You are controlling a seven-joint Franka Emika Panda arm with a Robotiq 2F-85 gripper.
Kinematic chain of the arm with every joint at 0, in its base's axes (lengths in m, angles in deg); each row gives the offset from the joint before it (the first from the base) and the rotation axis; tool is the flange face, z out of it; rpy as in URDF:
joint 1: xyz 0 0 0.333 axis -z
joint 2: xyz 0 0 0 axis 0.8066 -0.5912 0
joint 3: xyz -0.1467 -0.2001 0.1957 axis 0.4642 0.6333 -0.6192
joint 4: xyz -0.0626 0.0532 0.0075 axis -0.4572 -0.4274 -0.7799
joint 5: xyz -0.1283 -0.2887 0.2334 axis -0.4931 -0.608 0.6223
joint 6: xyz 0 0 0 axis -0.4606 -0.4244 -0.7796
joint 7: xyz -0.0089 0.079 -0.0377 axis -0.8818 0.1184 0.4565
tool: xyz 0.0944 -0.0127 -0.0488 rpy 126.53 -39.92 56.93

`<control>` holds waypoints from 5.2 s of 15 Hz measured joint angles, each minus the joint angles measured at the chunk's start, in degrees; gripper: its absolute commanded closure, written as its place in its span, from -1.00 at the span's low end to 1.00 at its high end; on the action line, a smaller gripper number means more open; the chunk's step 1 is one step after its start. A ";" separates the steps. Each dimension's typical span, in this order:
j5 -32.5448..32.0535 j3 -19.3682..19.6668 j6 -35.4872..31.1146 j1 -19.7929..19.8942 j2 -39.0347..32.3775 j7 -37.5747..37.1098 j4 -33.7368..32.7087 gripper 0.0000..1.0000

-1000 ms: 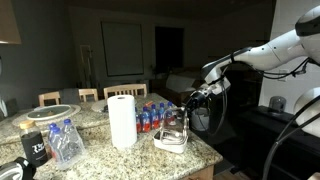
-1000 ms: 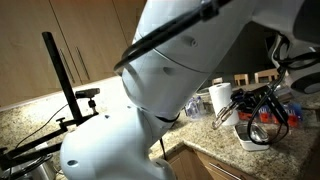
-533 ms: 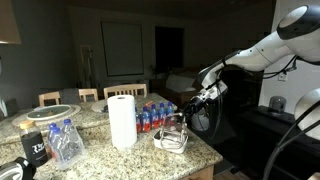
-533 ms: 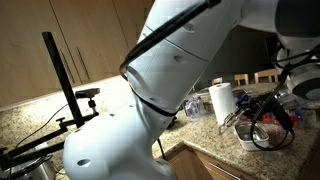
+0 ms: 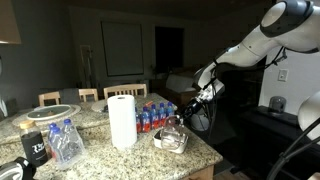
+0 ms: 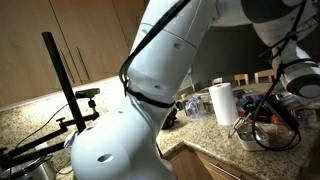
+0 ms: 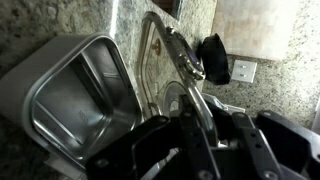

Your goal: Take the lid off of the bowl

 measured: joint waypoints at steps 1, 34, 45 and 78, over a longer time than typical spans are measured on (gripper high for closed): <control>1.76 2.13 0.18 -2.03 1.12 0.82 0.00 0.90; 15.91 32.90 4.52 -30.18 6.67 5.31 -0.01 -1.00; 20.63 34.68 1.79 -31.03 6.72 5.30 -0.04 -1.00; -34.49 35.06 -8.35 -43.54 60.10 -24.33 25.55 -1.00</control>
